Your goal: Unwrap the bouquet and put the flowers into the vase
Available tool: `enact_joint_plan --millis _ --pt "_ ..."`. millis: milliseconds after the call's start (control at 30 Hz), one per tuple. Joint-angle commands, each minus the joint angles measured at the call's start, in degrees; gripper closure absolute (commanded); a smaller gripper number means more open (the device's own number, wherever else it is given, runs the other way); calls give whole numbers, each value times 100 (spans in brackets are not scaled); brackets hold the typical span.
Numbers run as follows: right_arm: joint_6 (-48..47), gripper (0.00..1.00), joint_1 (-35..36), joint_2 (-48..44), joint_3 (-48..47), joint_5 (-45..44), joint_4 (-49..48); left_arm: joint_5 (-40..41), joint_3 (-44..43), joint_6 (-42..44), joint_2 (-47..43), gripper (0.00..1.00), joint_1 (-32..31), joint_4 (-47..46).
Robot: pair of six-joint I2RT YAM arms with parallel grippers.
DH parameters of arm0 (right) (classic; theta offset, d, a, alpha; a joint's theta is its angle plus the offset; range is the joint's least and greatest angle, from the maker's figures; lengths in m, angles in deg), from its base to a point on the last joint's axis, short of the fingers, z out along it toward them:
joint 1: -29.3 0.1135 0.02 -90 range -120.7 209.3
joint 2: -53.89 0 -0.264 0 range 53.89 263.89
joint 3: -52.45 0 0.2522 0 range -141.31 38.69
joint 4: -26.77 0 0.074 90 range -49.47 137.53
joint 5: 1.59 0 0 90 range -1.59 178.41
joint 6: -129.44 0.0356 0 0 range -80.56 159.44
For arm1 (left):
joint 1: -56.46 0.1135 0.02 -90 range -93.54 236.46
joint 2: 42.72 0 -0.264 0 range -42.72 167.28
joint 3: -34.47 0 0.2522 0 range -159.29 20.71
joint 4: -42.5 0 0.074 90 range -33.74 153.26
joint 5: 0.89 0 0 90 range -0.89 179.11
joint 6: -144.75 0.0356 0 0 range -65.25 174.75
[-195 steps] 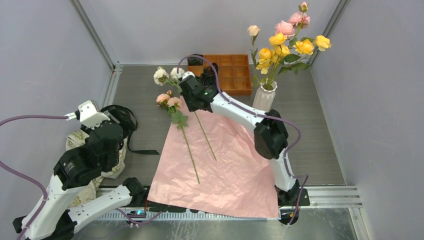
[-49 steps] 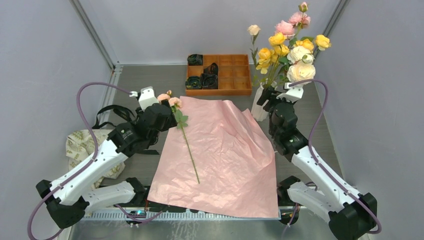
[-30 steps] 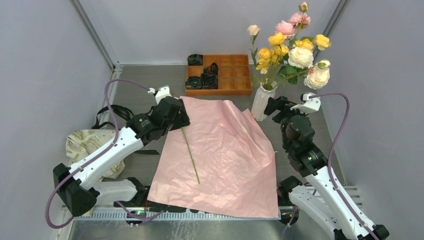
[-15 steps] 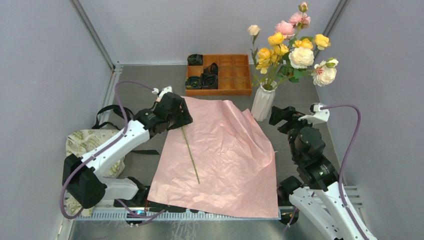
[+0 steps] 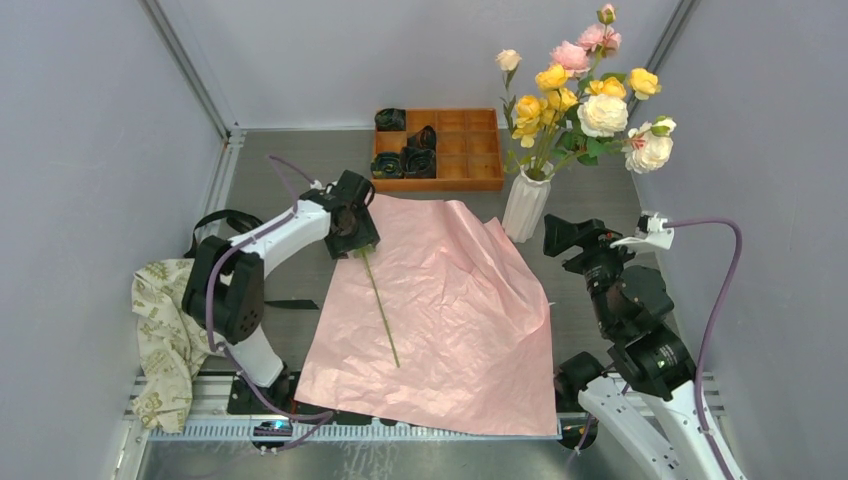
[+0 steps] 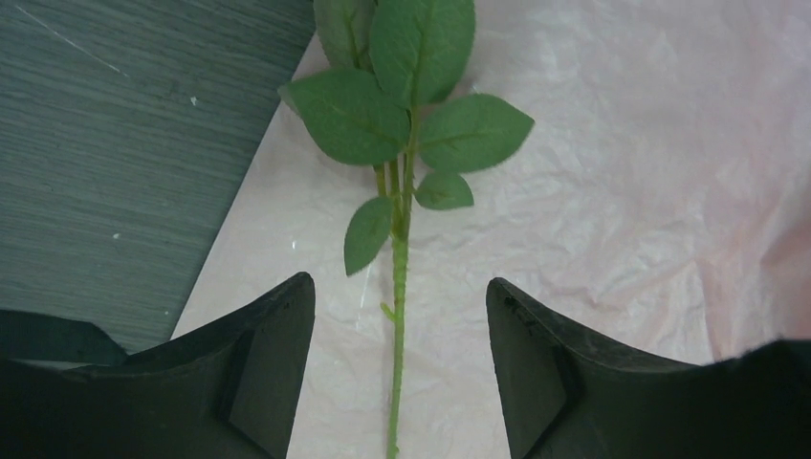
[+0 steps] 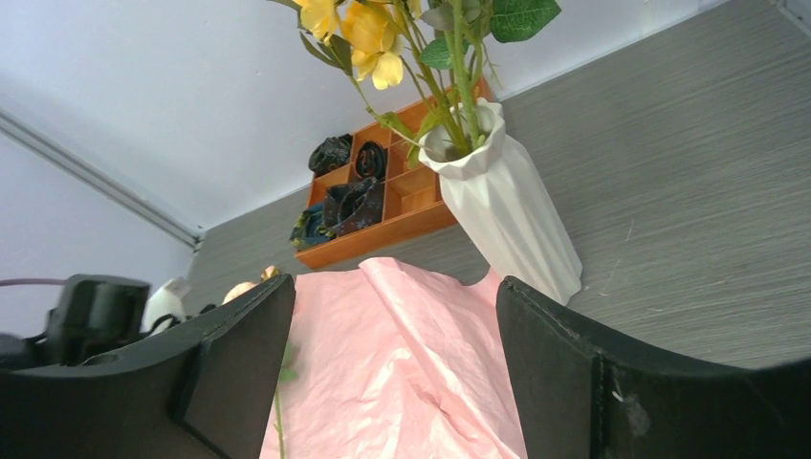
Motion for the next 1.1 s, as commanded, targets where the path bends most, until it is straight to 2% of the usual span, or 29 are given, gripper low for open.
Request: enact_joint_plan --millis 0,200,567,700,800,867,1067 --pt "131 18 19 -102 -164 213 -6 -79 -525 29 401 34 145 59" --pt "22 18 21 -284 -121 29 109 -126 -812 79 890 36 274 55" --pt "-36 18 26 -273 -97 -29 118 -329 -989 238 1380 53 456 -19" --pt "-25 18 22 -313 -74 -83 113 -334 -1009 287 1401 66 476 -48" --pt "-25 18 26 -311 -73 -93 119 -327 -1054 314 1402 88 474 -11" --pt "-25 18 26 -307 -74 -84 130 -287 -1086 327 1373 98 472 28" --pt "8 18 21 -305 -58 -80 138 -213 -1196 375 1005 100 469 153"
